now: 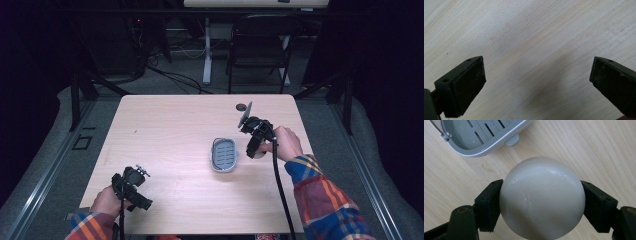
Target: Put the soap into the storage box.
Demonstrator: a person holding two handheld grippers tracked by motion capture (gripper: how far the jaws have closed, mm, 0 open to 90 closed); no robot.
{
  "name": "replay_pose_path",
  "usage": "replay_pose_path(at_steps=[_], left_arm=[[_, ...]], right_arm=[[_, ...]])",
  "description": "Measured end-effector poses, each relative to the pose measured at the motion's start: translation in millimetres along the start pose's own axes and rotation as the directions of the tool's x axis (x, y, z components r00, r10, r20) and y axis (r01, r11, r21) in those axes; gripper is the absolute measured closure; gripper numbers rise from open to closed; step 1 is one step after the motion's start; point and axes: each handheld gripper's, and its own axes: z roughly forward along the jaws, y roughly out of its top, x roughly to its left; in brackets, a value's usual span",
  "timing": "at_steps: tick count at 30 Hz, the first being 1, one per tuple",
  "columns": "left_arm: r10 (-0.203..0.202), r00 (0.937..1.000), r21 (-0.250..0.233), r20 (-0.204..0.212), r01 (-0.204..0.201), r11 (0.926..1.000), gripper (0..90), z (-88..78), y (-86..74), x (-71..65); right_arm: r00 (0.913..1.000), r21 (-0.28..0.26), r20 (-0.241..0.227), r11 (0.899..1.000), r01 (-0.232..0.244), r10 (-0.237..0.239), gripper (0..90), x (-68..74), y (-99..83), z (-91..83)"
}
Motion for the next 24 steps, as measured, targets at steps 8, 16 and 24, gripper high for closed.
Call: replay_pose_path(at_steps=[8, 16, 24], left_arm=[[0.000, 1.0000, 0.000, 0.000, 0.000, 1.0000, 0.0, 0.1, 0.2, -0.1], [-0.002, 1.0000, 0.000, 0.002, 0.002, 1.0000, 0.0, 0.2, 0.3, -0.2], [0.000, 1.0000, -0.001, 0.002, 0.000, 1.0000, 0.0, 0.1, 0.0, -0.1]], right_arm=[[0.9999, -0.010, -0.002, 1.000, 0.017, -0.017, 24.7, 4.0, 9.1, -2.4], [0.9996, -0.007, -0.002, 1.000, 0.028, -0.028, 24.6, 8.8, 18.9, -5.8], [0.9987, -0.014, -0.004, 0.999, 0.050, -0.050, 24.6, 16.0, 30.7, -8.4]])
